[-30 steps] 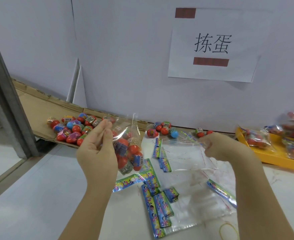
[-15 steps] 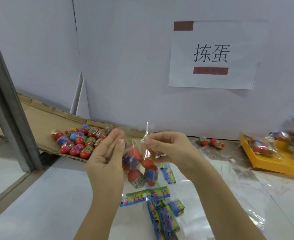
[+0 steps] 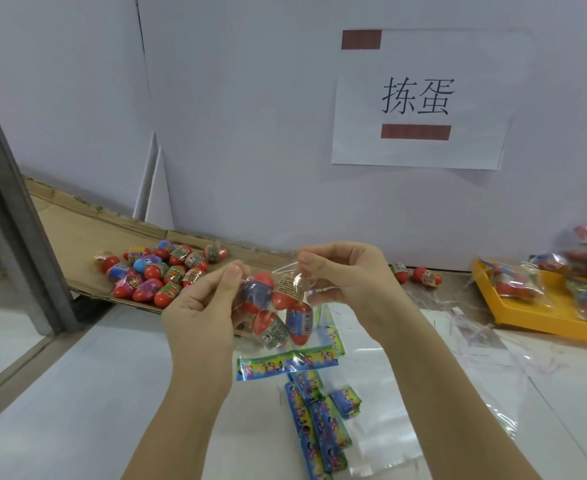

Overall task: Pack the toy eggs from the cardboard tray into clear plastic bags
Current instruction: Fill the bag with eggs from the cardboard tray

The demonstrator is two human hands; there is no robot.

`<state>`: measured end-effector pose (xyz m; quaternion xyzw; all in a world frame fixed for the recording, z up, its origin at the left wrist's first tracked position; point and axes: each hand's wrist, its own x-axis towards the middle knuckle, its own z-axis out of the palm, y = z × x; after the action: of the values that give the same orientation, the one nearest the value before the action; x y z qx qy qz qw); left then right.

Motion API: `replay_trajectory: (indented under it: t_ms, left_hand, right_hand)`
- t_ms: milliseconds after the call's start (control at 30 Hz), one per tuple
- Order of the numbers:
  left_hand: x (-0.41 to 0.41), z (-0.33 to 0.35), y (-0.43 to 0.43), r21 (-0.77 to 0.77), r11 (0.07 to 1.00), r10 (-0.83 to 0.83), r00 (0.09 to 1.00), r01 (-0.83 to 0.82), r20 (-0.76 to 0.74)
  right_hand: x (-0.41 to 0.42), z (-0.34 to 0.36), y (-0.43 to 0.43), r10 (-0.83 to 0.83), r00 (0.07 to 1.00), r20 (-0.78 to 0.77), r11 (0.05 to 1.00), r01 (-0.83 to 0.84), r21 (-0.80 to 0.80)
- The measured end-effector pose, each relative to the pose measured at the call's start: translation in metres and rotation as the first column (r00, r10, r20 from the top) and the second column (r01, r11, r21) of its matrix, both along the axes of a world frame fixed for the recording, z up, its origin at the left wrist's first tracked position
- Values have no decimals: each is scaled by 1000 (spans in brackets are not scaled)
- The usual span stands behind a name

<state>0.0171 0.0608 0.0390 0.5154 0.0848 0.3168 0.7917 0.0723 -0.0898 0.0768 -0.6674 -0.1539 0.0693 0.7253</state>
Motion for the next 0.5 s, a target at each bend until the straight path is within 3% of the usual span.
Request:
replay_trajectory:
  t_ms: [133, 367, 500]
  left_hand:
    - [-2, 3, -1, 31, 999, -23, 1000, 23, 17]
    - [-3, 6, 3, -1, 979, -206, 978, 206, 30]
    - [-4, 7, 1, 17, 988, -152, 988, 152, 25]
  right_hand:
    - [0, 2, -3, 34, 999, -3, 999, -34, 38]
    - [2, 3, -6, 33, 999, -22, 997, -31, 71]
    - [1, 5, -8, 55, 998, -22, 997, -54, 54]
